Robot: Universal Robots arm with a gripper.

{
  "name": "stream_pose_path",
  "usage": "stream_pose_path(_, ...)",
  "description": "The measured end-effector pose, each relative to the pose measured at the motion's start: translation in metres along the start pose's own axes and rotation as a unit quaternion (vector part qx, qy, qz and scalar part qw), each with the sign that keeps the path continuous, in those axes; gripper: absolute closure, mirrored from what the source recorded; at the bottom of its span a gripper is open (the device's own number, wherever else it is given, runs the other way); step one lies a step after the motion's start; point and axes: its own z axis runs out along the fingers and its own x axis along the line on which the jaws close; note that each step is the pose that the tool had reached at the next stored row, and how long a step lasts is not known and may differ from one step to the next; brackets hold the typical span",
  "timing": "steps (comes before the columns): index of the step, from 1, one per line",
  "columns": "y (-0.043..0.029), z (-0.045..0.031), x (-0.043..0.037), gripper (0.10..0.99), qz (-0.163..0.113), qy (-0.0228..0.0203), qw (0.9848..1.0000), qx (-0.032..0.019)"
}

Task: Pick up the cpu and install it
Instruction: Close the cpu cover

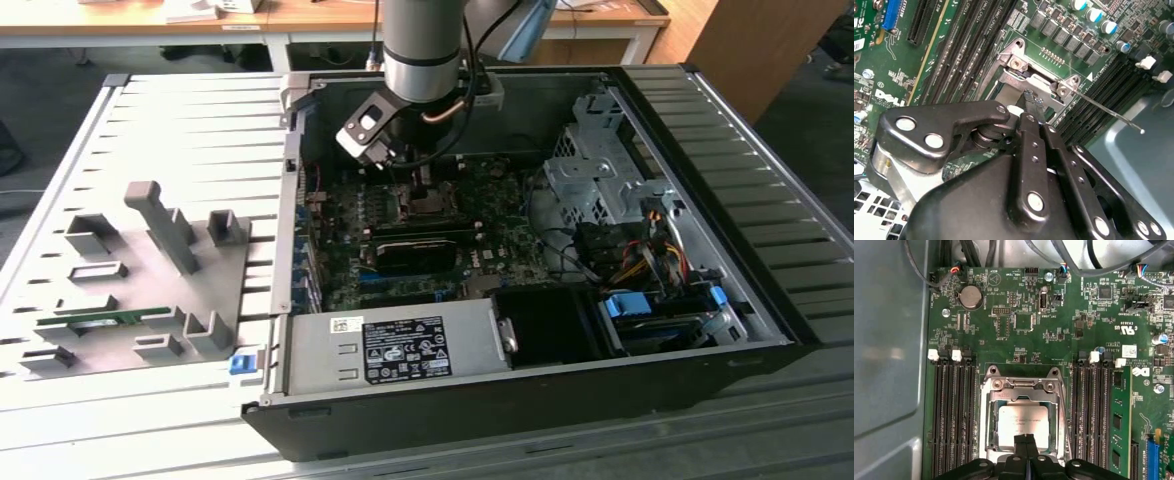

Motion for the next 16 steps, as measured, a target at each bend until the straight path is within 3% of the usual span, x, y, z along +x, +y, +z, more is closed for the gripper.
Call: stream_pose_path(16,-0.0043,0.0074,-0.0003,0.980,0.000,0.0000,1.0000,0.0000)
